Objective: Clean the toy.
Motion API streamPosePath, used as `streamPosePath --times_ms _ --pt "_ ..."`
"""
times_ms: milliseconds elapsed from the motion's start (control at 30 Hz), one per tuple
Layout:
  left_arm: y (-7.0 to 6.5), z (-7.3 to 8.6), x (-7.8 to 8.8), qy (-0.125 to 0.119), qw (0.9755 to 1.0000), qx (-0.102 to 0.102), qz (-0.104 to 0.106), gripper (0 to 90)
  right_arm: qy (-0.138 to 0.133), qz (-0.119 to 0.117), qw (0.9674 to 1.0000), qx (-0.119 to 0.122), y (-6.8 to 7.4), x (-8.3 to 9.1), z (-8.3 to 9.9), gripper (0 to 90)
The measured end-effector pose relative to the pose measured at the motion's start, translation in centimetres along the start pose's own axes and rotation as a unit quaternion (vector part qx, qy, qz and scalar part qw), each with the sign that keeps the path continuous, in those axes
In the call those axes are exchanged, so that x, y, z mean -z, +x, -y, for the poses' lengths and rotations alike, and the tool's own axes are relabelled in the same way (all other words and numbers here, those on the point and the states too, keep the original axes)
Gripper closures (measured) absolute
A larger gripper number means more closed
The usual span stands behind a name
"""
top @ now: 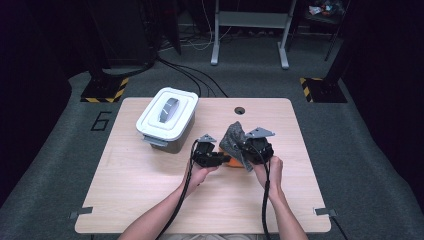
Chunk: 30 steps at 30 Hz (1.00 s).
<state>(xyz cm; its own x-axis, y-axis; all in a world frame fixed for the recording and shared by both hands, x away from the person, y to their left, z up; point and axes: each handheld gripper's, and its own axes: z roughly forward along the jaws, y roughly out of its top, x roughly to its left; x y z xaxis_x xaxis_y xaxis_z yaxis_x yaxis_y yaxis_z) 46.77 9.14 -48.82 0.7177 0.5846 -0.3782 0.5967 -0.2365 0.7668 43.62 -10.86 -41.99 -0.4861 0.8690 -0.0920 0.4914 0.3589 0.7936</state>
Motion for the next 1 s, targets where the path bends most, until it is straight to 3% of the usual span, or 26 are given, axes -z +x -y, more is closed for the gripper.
streamPosePath --times_ms 67,367,733,867,1000 --pt "0.1 0.0 0.0 0.001 1.0000 -0.005 -0.001 72.2 0.001 0.001 1.0000 0.007 -0.2 0.0 0.1 70.6" --pt "0.1 0.1 0.0 0.002 0.9999 -0.012 -0.004 72.0 -0.001 0.007 0.9998 -0.016 -2.2 0.3 1.0 70.5" --pt "0.1 0.2 -0.1 -0.002 0.9999 -0.014 -0.003 72.0 0.019 0.021 0.9963 -0.081 -5.9 -0.4 3.4 70.5" --pt "0.1 0.3 -0.1 -0.001 0.9999 -0.013 -0.002 71.8 0.030 0.007 0.9938 -0.107 -7.0 -1.1 4.3 70.5" --pt "0.0 0.2 -0.1 0.000 0.9998 -0.020 -0.004 71.8 0.026 0.004 0.9937 -0.109 -7.2 -1.0 4.5 70.5"
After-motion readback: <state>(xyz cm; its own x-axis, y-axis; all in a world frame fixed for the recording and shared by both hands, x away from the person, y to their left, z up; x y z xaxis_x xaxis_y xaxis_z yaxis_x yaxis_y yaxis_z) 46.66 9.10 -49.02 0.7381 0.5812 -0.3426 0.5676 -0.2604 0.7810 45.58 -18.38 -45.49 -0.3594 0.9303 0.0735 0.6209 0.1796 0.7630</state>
